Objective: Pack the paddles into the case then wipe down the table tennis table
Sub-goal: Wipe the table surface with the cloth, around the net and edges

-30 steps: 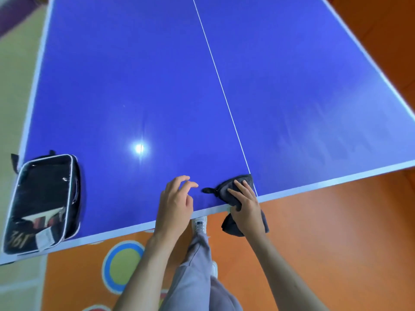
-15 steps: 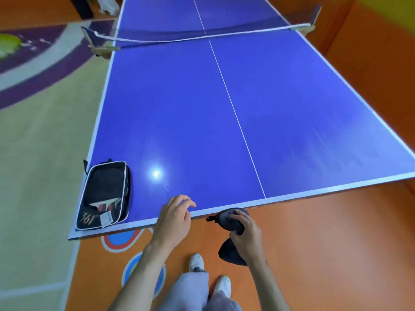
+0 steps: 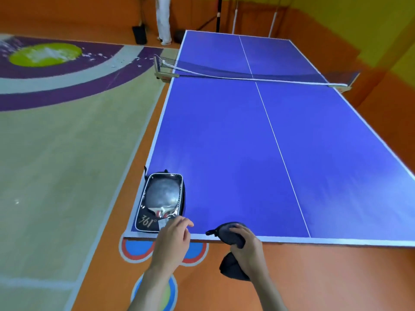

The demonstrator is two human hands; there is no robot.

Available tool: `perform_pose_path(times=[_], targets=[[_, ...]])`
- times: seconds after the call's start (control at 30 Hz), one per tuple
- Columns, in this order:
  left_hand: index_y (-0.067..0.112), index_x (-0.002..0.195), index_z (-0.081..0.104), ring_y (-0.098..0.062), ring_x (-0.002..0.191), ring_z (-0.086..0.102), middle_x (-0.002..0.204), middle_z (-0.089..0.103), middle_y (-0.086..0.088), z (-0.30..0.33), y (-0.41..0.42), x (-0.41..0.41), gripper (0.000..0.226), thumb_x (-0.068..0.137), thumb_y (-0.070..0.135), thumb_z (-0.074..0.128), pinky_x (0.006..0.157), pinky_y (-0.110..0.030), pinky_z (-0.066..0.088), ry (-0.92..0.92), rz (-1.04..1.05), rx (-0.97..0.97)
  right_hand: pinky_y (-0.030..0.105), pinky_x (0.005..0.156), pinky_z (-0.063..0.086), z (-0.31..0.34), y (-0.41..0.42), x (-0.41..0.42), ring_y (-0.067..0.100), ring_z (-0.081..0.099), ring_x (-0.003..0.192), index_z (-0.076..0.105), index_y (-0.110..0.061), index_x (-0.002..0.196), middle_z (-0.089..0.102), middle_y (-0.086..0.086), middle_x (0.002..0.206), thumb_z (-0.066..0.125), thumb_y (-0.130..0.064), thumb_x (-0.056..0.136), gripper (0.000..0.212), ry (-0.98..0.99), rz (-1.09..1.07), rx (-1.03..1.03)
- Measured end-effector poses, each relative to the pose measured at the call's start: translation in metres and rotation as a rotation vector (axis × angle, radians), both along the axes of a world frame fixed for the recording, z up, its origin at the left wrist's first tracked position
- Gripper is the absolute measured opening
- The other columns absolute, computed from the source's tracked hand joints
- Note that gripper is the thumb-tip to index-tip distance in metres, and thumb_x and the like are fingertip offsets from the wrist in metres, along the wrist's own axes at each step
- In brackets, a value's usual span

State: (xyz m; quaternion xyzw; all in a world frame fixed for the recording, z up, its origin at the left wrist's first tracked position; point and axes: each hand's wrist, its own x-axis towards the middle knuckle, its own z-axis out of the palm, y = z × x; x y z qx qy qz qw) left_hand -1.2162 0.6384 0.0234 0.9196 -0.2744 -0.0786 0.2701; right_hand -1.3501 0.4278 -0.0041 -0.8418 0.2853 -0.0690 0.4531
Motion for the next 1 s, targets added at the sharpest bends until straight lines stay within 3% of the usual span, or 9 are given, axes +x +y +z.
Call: perform_pose_path(times=[0.1,0.27,0.43,0.57,0.73,0.87,1.0], targets=[[0.026,0.112,0.068,-0.005,0.095,0.062,0.105,0.062,0.018,0.001,0.063,0.035,0.020,0.098,0.014,0.059,0.076,-0.020,0.048,-0.015,0.006,0.037,0.003,0.086,0.044,0.009,0.048,0.045,0.008,0.064,0.114,0.077,-0.019,0.116,0.068,-0.015,0.124,0.066,0.007,0.077,0.047,-0.016,0.043,-0.021],[0.027,0.118,0.066,-0.014,0.102,0.064,0.114,0.066,0.012,0.002,0.172,0.093,0.023,0.100,0.019,0.055,0.080,-0.031,0.052,0.002,0.075,0.071,0.012,0.094,0.048,0.019,0.135,0.118,0.008,0.063,0.115,0.077,-0.019,0.118,0.068,-0.016,0.128,0.067,0.006,0.077,0.049,-0.070,0.035,-0.054],[0.026,0.116,0.065,-0.020,0.102,0.064,0.111,0.065,0.009,-0.003,0.247,0.134,0.024,0.097,0.016,0.055,0.086,-0.043,0.054,0.062,0.158,0.042,0.003,0.096,0.040,0.026,0.196,0.176,0.002,0.060,0.119,0.077,-0.020,0.119,0.066,-0.016,0.133,0.068,0.005,0.076,0.050,-0.076,0.153,-0.091],[0.026,0.118,0.063,-0.016,0.104,0.063,0.113,0.063,0.010,-0.004,0.268,0.167,0.023,0.099,0.018,0.053,0.085,-0.038,0.053,0.074,0.169,0.043,0.009,0.104,0.041,0.022,0.215,0.215,0.003,0.058,0.126,0.077,-0.018,0.120,0.066,-0.016,0.134,0.071,-0.002,0.078,0.045,-0.090,0.177,-0.121],[0.024,0.116,0.064,-0.016,0.104,0.063,0.113,0.065,0.009,-0.009,0.267,0.228,0.022,0.099,0.015,0.055,0.085,-0.036,0.052,0.119,0.117,0.025,0.024,0.111,0.044,-0.002,0.225,0.273,0.004,0.055,0.133,0.077,-0.021,0.121,0.066,-0.015,0.135,0.071,0.004,0.080,0.048,-0.056,0.129,-0.126],[0.024,0.119,0.066,-0.013,0.105,0.064,0.116,0.066,0.011,-0.012,0.260,0.298,0.022,0.101,0.016,0.055,0.084,-0.032,0.051,0.085,0.040,0.044,0.007,0.101,0.042,-0.016,0.224,0.339,0.004,0.060,0.122,0.078,-0.018,0.117,0.067,-0.013,0.129,0.068,0.012,0.080,0.049,-0.074,0.012,-0.121],[0.024,0.115,0.067,-0.016,0.100,0.066,0.113,0.068,0.010,-0.008,0.250,0.375,0.020,0.099,0.016,0.058,0.077,-0.035,0.053,0.030,-0.055,0.125,0.003,0.095,0.040,-0.017,0.219,0.402,0.007,0.060,0.120,0.077,-0.018,0.117,0.067,-0.014,0.128,0.069,0.012,0.079,0.049,-0.052,-0.095,-0.077]])
